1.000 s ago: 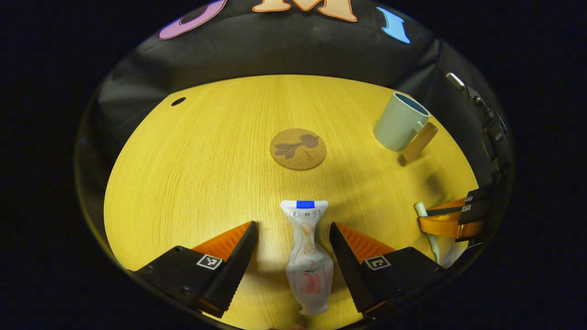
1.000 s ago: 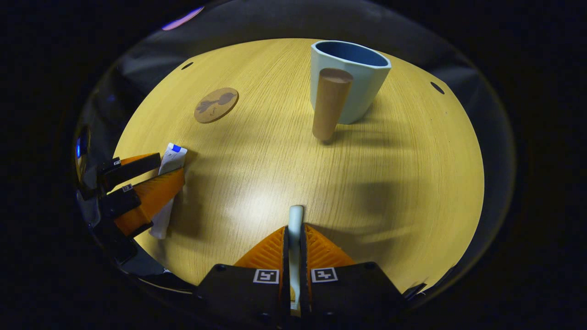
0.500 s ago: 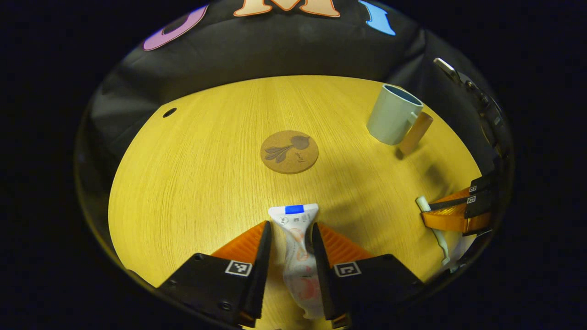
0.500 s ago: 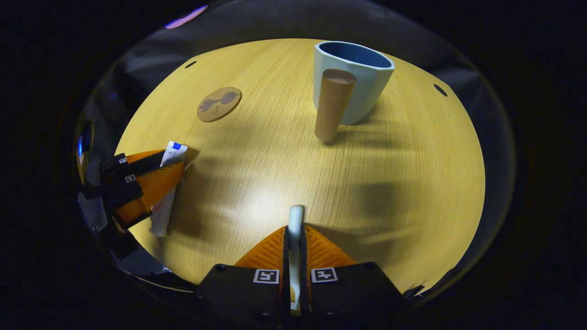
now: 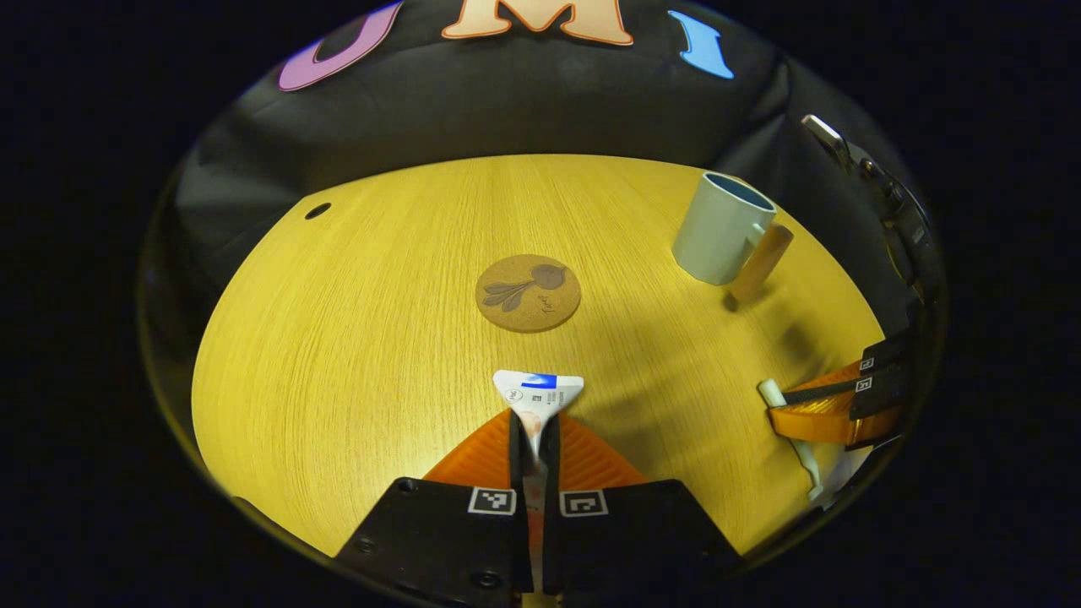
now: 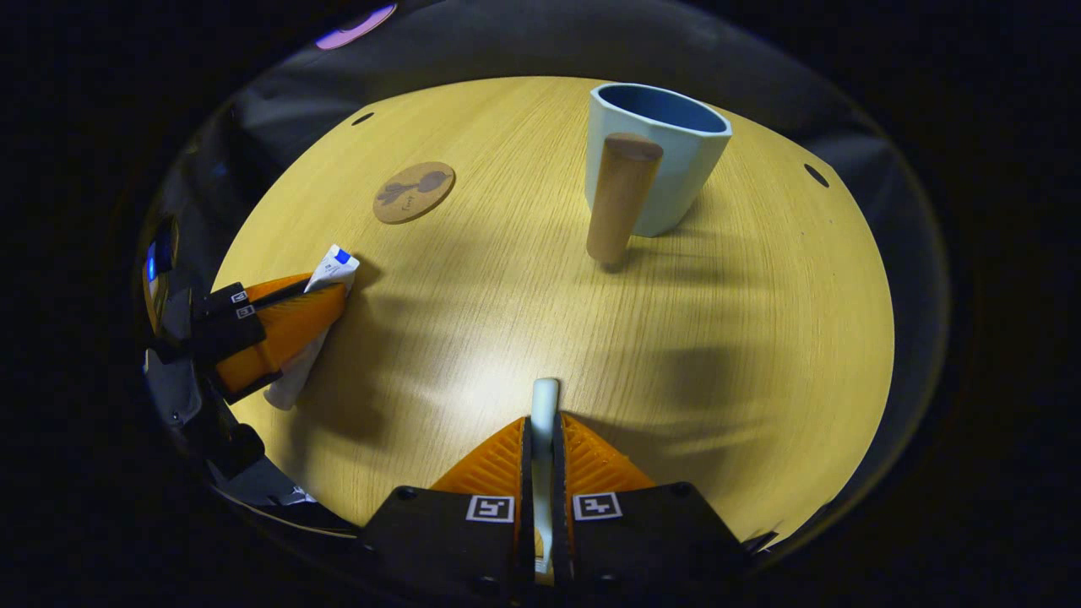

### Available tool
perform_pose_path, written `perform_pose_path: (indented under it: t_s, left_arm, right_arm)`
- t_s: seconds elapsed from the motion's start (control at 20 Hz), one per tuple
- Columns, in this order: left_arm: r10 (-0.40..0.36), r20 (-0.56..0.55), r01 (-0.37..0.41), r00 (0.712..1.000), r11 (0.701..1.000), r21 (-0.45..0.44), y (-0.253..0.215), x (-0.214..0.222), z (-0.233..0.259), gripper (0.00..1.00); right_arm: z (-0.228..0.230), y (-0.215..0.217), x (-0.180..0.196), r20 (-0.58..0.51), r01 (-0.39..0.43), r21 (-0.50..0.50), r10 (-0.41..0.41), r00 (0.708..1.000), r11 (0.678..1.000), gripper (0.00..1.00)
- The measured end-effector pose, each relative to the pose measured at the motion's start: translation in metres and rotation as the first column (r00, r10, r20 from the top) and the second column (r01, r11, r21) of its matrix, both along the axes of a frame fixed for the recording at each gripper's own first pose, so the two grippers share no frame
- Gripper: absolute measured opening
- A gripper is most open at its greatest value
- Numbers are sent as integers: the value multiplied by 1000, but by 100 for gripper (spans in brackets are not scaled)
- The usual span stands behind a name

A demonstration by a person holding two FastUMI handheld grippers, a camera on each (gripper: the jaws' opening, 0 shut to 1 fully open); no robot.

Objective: Put the toothbrush and toothpaste on the desktop into the cup, then pick up the cup and place it on the coaster on the desktop.

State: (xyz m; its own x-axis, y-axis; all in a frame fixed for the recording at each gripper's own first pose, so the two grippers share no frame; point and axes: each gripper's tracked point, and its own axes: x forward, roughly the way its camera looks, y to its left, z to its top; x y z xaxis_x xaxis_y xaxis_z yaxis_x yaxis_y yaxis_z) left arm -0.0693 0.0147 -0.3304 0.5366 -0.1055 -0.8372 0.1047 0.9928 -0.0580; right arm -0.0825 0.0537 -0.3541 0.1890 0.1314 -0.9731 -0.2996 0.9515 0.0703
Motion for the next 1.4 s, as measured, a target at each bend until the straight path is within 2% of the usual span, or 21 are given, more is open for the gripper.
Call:
perform_pose_path:
  t_s: [0.2,0.35,0.75,1.0,1.1,1.4]
  left_arm:
    - [11,11,-11,1000,999,-38,-6,-2,7,2]
    - [23,66,-20,998,999,-48,-9,4,14,2]
    - [34,200,-19,979,997,-75,-6,15,48,3]
    - [46,275,-24,960,996,-83,-4,22,85,0]
    - [54,293,-31,955,996,-83,-3,25,96,1]
    - [81,378,-48,922,994,-97,-1,38,137,0]
  right_arm:
    - [0,4,3,20,56,58,-57,998,997,11]
    - [1,1,0,27,64,77,-66,997,995,11]
    - [35,4,18,183,77,171,-109,977,982,11]
    - [66,19,36,321,30,266,-118,940,963,11]
    - [83,23,47,376,22,309,-144,916,951,11]
    - [130,28,79,471,-7,384,-189,862,923,11]
